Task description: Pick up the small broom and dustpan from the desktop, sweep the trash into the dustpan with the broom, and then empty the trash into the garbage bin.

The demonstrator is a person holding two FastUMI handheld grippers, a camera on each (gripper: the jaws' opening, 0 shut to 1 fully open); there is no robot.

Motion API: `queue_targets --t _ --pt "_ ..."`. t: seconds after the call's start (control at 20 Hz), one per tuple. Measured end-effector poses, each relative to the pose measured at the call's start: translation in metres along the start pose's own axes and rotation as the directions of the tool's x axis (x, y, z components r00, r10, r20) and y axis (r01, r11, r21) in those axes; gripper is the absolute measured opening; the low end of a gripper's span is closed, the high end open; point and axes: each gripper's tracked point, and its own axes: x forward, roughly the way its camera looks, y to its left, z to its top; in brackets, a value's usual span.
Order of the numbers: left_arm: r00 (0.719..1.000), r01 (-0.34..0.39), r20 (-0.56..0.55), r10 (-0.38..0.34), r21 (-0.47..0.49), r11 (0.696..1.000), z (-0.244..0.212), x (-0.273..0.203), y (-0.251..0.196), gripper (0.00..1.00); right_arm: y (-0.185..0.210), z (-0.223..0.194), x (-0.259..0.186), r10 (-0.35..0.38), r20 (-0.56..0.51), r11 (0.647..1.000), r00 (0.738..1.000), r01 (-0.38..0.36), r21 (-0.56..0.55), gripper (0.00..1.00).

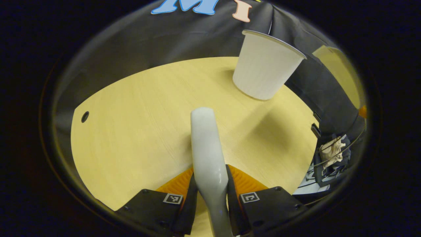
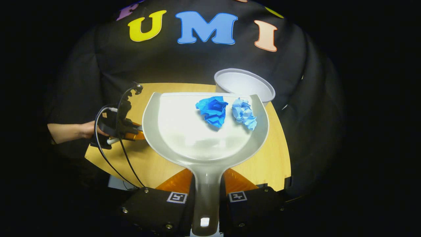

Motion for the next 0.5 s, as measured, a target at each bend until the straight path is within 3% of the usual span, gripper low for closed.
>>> queue_targets --t 0.3,0.45,0.5 --pt "0.999 -0.034 0.011 0.034 -0.035 0.999 -0.007 -0.022 0.020 0.47 0.012 0.049 0.014 0.121 0.047 0.985 0.991 -0.126 0.114 0.32" --pt "0.999 -0.045 0.017 0.046 -0.044 0.998 -0.005 -0.028 0.025 0.47 0.014 0.075 0.030 0.164 0.086 0.964 0.983 -0.178 0.199 0.31" --pt "0.998 -0.052 0.019 0.053 -0.047 0.998 -0.005 -0.029 0.026 0.51 0.016 0.082 0.034 0.186 0.097 0.949 0.978 -0.204 0.239 0.31"
